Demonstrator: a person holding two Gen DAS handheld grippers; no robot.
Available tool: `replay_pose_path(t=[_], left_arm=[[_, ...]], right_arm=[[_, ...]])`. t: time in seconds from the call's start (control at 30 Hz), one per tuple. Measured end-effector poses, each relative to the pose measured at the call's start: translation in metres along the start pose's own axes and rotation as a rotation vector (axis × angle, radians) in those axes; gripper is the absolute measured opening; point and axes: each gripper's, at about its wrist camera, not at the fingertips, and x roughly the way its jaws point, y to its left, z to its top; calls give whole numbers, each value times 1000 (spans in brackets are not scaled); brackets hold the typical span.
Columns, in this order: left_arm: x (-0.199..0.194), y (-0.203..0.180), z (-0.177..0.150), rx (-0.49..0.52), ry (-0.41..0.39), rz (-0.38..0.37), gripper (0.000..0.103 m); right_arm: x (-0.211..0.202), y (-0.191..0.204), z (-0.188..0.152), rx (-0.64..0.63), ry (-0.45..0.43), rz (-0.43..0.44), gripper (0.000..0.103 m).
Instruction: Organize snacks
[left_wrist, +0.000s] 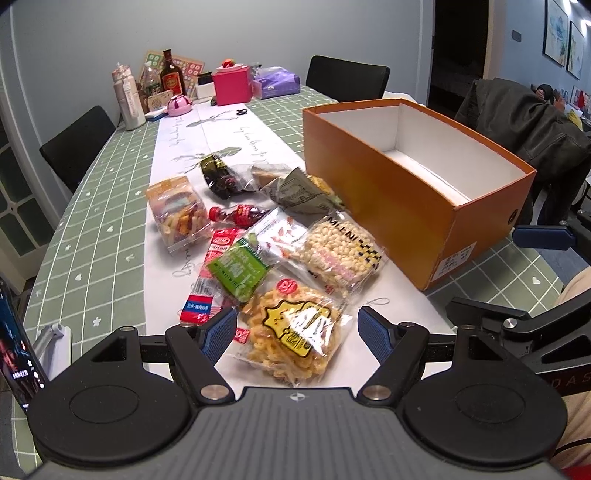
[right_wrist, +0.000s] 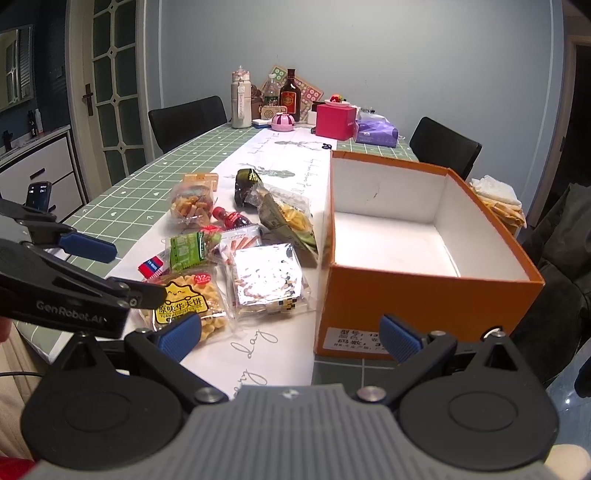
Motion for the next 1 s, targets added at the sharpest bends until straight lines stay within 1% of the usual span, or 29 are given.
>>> replay_pose_path(t=[0.1, 0.2, 0.23, 0.27, 0.33, 0.43, 0.47, 0.5, 0.57, 0.63, 0.7, 0.73, 0.8, 0.83, 0.9, 0.93, 0.97, 1.0], left_arm=[[2, 10, -3, -24, 10, -16, 84], [5, 19, -5, -36, 15, -44, 84], [7, 21, -6, -43, 19, -52, 84], [9, 25, -6, -51, 24, -59, 84], [13, 31, -8, -64, 34, -77, 84], [19, 40, -12, -93, 53, -99, 83], [22, 42, -13, -106, 64, -109, 83], [26, 45, -14, -125, 75, -123, 81], [31, 48, -14, -174, 87, -146, 80], [33, 52, -14, -231, 83, -145, 80], [37, 53, -14, -264, 105, -138, 80], [39, 54, -14, -278, 121, -123, 80], [46, 57, -15, -308, 160, -92, 80], [49, 58, -15, -326, 176, -93, 80], [55, 61, -17, -381, 188, -121, 80], [57, 62, -17, -404, 193, -143, 80], [58, 63, -17, -424, 195, -159, 80], [59, 63, -16, -437, 196, -158, 80]], right_arm=[[6, 1, -2, 11, 10, 12, 100], [14, 4, -4, 26, 21, 45, 99], [17, 6, -5, 30, 27, 58, 95], [19, 7, -5, 28, 33, 67, 86], [25, 13, -6, 17, 48, 97, 78], [35, 24, -5, -20, 58, 134, 76], [39, 28, -5, -33, 56, 135, 71], [41, 30, -4, -41, 54, 130, 68], [50, 36, -2, -77, 48, 103, 54], [57, 39, 1, -99, 43, 90, 51], [65, 40, 2, -106, 52, 96, 43], [69, 40, 2, -111, 57, 97, 38], [74, 43, 3, -134, 51, 76, 35], [76, 44, 2, -151, 43, 59, 35], [83, 49, 3, -194, 28, 27, 35], [86, 50, 3, -213, 28, 16, 33], [88, 52, 3, -227, 30, 13, 29], [91, 53, 3, -235, 36, 16, 26]])
